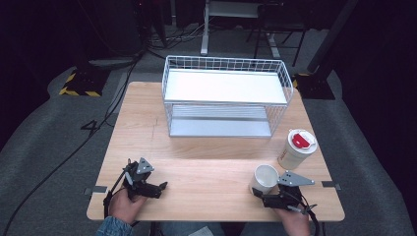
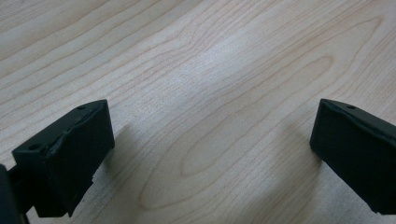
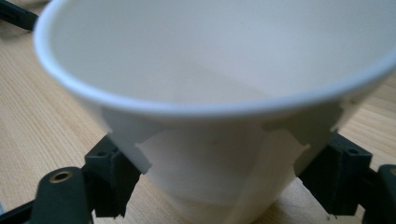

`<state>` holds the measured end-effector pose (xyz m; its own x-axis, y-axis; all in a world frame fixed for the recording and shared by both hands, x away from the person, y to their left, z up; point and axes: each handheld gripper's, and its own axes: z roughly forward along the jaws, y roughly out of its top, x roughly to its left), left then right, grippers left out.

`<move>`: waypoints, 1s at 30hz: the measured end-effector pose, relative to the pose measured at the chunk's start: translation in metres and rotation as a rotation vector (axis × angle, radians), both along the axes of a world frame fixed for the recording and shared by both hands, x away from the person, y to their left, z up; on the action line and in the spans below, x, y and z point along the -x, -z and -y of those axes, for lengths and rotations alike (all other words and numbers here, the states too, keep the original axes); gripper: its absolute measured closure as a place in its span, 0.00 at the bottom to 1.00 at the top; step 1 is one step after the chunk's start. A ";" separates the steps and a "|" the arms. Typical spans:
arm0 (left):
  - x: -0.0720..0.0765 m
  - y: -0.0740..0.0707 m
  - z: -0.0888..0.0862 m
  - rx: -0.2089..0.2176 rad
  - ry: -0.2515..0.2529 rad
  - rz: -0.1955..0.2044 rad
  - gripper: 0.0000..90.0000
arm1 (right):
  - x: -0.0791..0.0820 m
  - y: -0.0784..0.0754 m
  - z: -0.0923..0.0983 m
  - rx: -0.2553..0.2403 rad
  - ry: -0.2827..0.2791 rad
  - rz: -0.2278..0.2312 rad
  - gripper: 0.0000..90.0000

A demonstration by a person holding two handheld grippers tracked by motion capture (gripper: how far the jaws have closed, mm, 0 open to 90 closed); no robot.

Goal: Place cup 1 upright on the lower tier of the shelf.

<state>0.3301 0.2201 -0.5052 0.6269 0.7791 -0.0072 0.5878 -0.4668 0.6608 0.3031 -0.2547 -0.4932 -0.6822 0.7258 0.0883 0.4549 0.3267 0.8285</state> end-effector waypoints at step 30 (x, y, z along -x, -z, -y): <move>0.000 0.000 0.000 0.004 -0.002 -0.002 0.00 | -0.017 -0.044 -0.020 0.001 0.041 0.049 0.26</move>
